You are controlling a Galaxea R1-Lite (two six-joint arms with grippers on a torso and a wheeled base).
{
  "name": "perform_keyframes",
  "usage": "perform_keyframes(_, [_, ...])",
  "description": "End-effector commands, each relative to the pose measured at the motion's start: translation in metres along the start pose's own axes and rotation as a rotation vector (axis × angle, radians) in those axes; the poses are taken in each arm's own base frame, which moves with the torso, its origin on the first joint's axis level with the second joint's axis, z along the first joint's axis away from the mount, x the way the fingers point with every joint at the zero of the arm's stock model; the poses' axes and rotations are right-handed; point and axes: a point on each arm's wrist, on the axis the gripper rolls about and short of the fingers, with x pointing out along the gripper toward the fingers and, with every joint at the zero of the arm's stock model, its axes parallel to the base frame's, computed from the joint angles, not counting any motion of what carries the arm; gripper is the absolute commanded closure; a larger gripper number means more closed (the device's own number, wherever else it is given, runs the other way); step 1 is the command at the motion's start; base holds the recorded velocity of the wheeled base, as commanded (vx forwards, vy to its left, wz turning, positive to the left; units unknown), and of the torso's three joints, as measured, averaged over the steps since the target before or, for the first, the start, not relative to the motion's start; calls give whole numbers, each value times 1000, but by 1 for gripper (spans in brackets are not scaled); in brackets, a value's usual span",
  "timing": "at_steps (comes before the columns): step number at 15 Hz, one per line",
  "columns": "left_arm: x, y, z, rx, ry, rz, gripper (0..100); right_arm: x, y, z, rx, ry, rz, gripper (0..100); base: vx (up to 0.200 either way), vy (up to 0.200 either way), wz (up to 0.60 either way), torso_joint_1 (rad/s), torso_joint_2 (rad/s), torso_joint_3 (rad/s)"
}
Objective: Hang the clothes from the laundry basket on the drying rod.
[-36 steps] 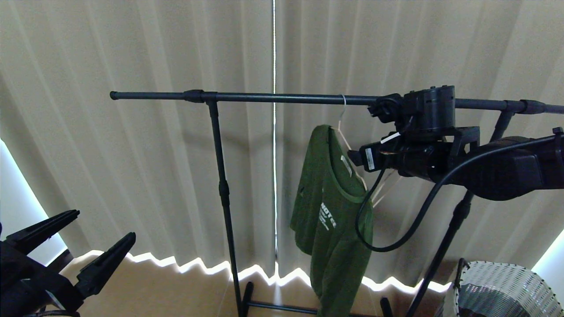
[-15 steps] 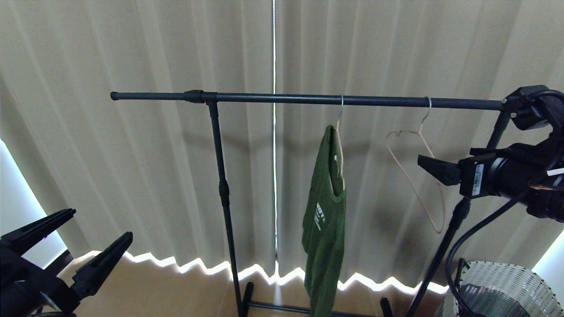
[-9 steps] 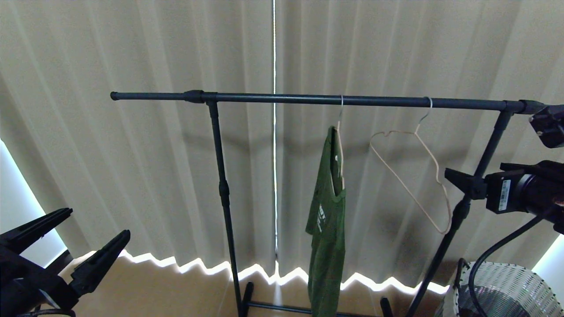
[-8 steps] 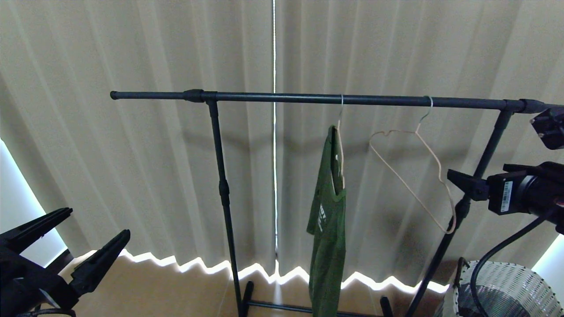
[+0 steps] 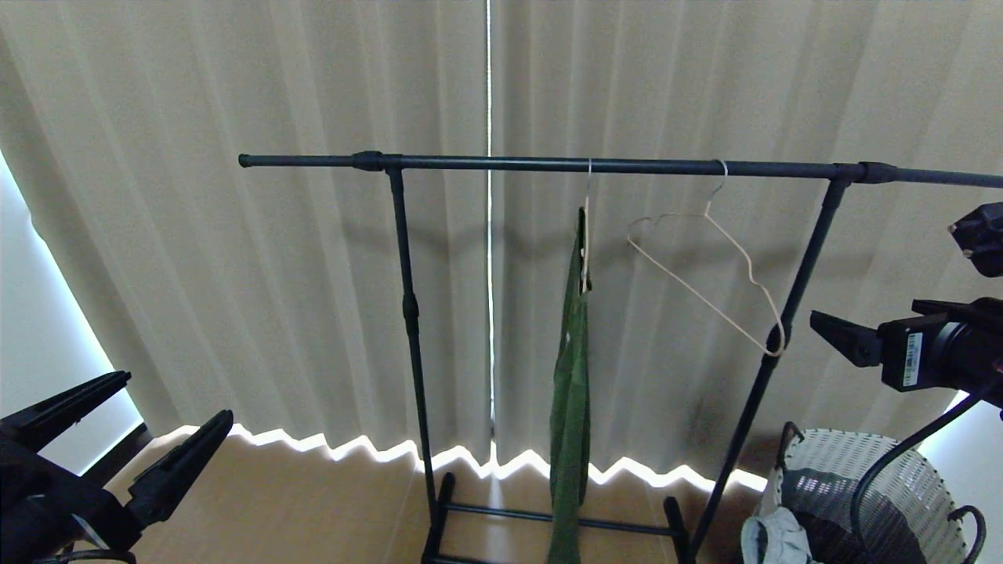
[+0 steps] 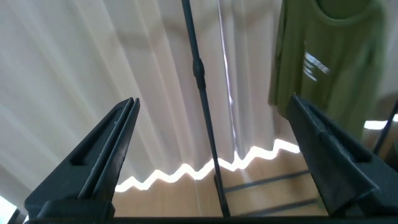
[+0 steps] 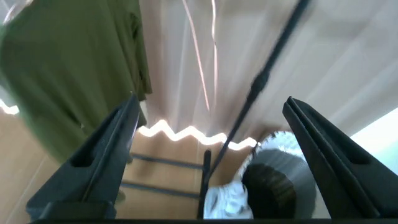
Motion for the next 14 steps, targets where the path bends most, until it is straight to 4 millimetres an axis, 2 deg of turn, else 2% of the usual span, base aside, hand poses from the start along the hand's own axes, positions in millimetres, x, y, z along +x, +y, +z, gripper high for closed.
perform_keyframes(1, [0,0,-1,4,2,-2,0,1,0,-2,-7,10,0,0,-200,0,0,2,12,7])
perform_keyframes(3, [0,0,-1,4,2,-2,0,2,1,-5,-12,20,1,0,-200,0,0,5,0,2])
perform_keyframes(8, [-1,0,0,5,-1,-1,0,-5,-4,-14,-93,31,-17,0,0,0,0,0,0,0])
perform_keyframes(14, [-1,0,0,5,-2,-1,0,-5,-6,-14,-110,31,-24,0,0,0,0,0,0,0])
